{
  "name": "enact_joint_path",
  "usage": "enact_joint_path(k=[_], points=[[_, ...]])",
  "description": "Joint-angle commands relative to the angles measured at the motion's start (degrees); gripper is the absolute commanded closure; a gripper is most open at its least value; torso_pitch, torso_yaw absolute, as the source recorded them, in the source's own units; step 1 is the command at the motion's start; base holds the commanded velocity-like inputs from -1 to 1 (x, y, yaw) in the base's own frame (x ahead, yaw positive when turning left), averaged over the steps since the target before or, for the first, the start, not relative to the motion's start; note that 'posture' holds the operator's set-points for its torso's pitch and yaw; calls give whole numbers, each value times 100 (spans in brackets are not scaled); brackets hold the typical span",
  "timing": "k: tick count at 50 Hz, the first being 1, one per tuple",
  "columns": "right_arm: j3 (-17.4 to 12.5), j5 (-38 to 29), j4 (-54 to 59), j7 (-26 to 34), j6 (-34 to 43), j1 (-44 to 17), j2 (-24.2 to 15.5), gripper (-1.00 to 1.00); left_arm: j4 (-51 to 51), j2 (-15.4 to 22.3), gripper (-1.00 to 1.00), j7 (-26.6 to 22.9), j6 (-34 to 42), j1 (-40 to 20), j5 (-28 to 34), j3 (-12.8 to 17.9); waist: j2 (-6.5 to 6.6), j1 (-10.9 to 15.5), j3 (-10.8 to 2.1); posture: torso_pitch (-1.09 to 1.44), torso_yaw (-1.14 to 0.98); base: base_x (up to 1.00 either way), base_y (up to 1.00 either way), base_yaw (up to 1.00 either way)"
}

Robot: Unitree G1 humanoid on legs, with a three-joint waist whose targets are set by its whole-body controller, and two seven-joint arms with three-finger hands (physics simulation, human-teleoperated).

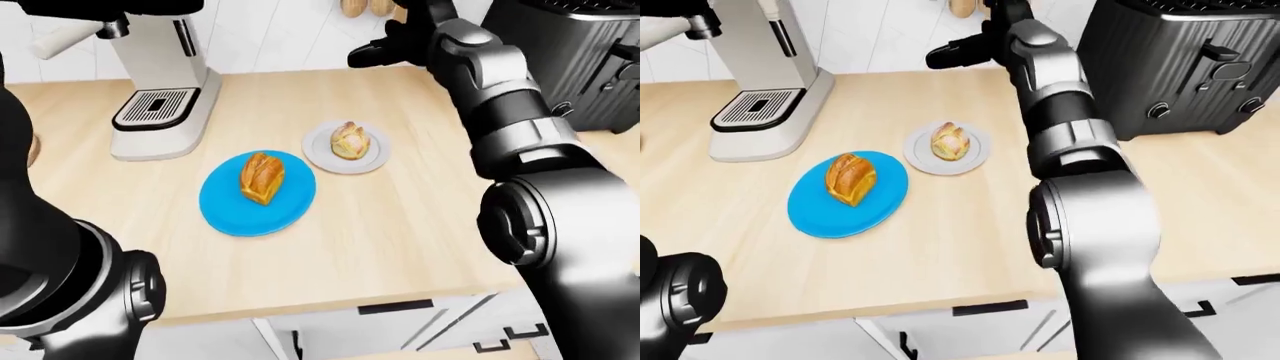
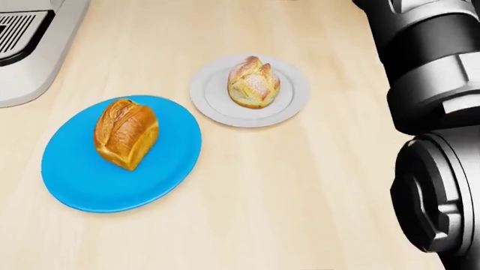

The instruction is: Place all breads on the cutting board.

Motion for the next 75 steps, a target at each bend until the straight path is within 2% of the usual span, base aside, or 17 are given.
enact_joint_path(k=[1,2,3,5,7,10,14,17,22,44,55,75], points=[[-79,44,-39,-104,-446,-404,-4,-100,-50,56,-100,32,-129,-182,18,80,25,4,-195,0,0,0,0,0],[-16,-61,54,-189,-523,-449,40,-100,-54,72,-100,30,-135,-179,14,79,23,4,-191,0,0,0,0,0],[-91,7,131,-74,-579,-460,100,-100,-36,48,-100,44,-150,-174,-10,130,24,6,-183,0,0,0,0,0],[40,-215,327,-11,-774,-263,295,-100,-3,61,-100,69,-201,-140,-33,136,25,11,-163,0,0,0,0,0],[-159,-83,415,133,-662,-233,454,-100,34,73,-100,93,-234,-135,-65,164,27,8,-156,0,0,0,0,0],[-27,-415,488,-293,-719,-95,589,-100,46,81,-100,136,-231,-169,-120,161,15,14,-170,0,0,0,0,0],[-103,-625,525,-564,-884,96,648,-100,61,23,-100,219,-277,-173,-146,50,-8,54,-162,0,0,0,0,0],[-16,-918,547,-762,-939,217,714,-100,58,15,-100,213,-280,-184,-128,0,-26,81,-159,0,0,0,0,0],[-27,-1261,566,-1071,-893,304,730,-100,27,25,-100,182,-227,-201,-107,9,-34,89,-166,0,0,0,0,0],[-106,-1650,566,-1105,-1214,406,959,-100,75,-25,-100,115,-284,-214,3,-17,35,19,-237,0,0,0,0,0],[-40,-1782,568,-1071,-1319,473,1026,-80,60,-10,-100,103,-280,-208,2,20,53,2,-264,0,0,0,0,0],[1,-2008,578,-1099,-1347,594,986,-65,58,48,-100,123,-257,-234,-49,43,41,8,-272,0,0,0,0,0]])
